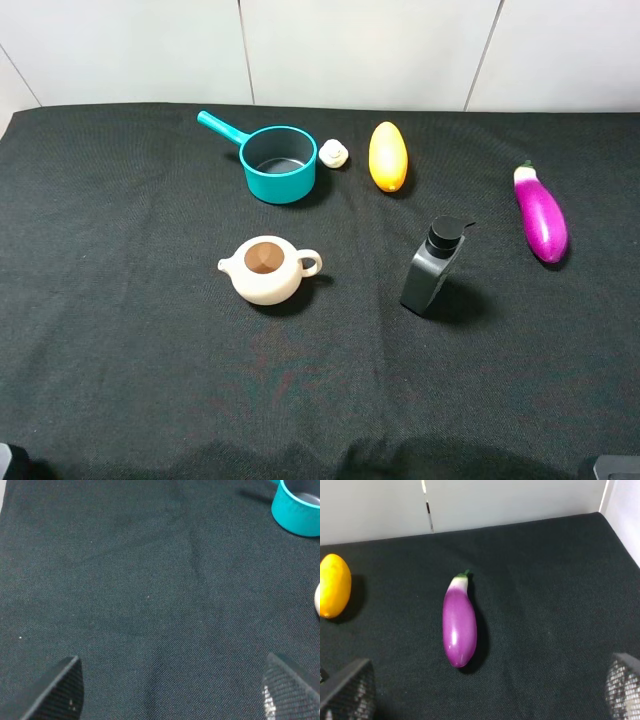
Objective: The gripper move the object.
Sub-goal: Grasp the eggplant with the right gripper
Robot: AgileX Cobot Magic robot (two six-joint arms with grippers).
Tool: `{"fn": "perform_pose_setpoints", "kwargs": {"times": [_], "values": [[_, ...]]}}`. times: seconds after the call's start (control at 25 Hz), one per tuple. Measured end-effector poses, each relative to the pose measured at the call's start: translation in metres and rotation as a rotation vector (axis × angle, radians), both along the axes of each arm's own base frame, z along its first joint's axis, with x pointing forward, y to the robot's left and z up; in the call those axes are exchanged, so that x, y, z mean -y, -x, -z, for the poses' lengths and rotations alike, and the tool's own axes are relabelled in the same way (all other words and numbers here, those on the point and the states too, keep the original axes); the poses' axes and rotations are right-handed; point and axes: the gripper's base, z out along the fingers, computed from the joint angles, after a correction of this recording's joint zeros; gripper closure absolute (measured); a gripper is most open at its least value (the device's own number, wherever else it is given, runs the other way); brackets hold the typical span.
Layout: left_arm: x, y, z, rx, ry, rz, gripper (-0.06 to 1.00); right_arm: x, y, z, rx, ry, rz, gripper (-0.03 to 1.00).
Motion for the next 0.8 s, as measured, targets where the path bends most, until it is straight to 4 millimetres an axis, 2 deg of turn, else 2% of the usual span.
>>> {"fn": "perform_pose_setpoints", "kwargs": {"times": [0.8], "values": [[0.0000, 0.0000, 0.0000, 0.000, 0.000, 0.000, 0.18, 0.0000, 0.0000, 0.0000, 0.000, 0.000, 0.000, 0.27]]}}
